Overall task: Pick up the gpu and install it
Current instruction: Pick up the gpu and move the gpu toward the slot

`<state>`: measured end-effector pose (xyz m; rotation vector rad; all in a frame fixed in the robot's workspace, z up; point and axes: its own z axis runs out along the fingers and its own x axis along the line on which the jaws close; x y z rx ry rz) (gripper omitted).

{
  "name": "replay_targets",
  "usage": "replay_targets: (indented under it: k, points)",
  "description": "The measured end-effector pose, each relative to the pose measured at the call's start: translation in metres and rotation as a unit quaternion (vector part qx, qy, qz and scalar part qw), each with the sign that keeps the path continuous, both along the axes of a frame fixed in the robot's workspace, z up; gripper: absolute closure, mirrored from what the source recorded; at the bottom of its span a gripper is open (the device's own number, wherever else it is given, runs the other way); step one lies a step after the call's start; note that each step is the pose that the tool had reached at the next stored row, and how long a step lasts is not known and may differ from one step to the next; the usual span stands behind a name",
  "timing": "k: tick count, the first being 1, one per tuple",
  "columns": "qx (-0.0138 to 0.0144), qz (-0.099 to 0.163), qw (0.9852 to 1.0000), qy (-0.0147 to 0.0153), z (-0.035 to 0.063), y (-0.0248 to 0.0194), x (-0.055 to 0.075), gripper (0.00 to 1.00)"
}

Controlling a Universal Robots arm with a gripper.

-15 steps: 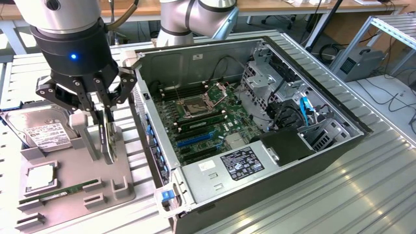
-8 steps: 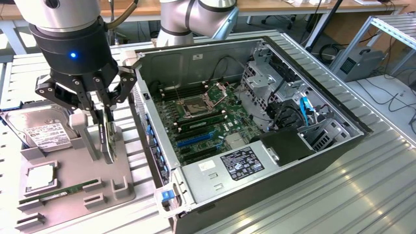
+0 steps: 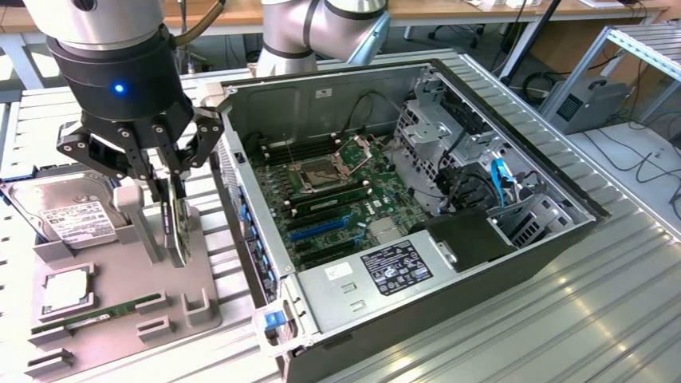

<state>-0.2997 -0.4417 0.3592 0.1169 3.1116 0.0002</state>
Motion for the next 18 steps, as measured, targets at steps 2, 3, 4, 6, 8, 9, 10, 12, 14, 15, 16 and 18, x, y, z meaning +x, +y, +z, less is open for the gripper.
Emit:
replay_targets:
  k: [2,3,4,6,8,9,10,12,14,15,16,18]
  points:
    - [0.0000,0.000,1.0000,0.0000,0.0003,0.0000,0.0000,0.73]
    - [0.0000,0.000,1.0000,0.0000,0.0006,0.0000,0.0000,0.73]
    - [0.0000,0.000,1.0000,0.0000,0.0009,0.0000,0.0000,0.73]
    - [-0.0001,0.000,1.0000,0.0000,0.0012,0.0000,0.0000,0.73]
    - [-0.0001,0.000,1.0000,0.0000,0.0016,0.0000,0.0000,0.73]
    - [-0.0001,0.000,1.0000,0.0000,0.0018,0.0000,0.0000,0.73]
    - [-0.0001,0.000,1.0000,0.0000,0.0019,0.0000,0.0000,0.73]
    - [-0.0002,0.000,1.0000,0.0000,0.0023,0.0000,0.0000,0.73]
    - [-0.0003,0.000,1.0000,0.0001,0.0030,0.0000,0.0000,0.73]
    - [-0.0003,0.000,1.0000,0.0001,0.0033,0.0000,0.0000,0.73]
    - [-0.0002,0.000,1.0000,0.0000,0.0036,0.0000,0.0000,0.73]
    - [-0.0002,0.000,1.0000,0.0000,0.0043,0.0000,0.0000,0.73]
